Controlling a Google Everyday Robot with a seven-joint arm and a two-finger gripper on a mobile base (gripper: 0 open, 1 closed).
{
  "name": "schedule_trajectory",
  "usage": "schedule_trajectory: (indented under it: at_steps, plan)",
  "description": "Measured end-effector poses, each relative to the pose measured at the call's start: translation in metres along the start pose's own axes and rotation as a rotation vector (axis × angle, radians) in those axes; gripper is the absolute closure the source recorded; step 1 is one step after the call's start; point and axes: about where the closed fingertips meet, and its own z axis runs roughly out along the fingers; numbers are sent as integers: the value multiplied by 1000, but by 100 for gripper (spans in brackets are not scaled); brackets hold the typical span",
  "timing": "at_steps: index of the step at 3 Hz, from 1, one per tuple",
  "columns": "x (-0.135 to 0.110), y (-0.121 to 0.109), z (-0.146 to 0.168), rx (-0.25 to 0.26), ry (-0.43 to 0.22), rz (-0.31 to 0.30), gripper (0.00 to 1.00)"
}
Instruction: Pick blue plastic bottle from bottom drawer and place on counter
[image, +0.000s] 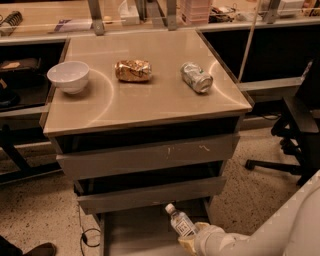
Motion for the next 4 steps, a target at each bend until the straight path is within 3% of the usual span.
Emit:
schedule_trajectory:
  at_steps: [2,3,4]
  plan:
    - [-11,1,-11,6,-16,-22,100]
    - [-17,0,-32,21,-8,-37,100]
    - [-37,-5,-79,58,5,-36,100]
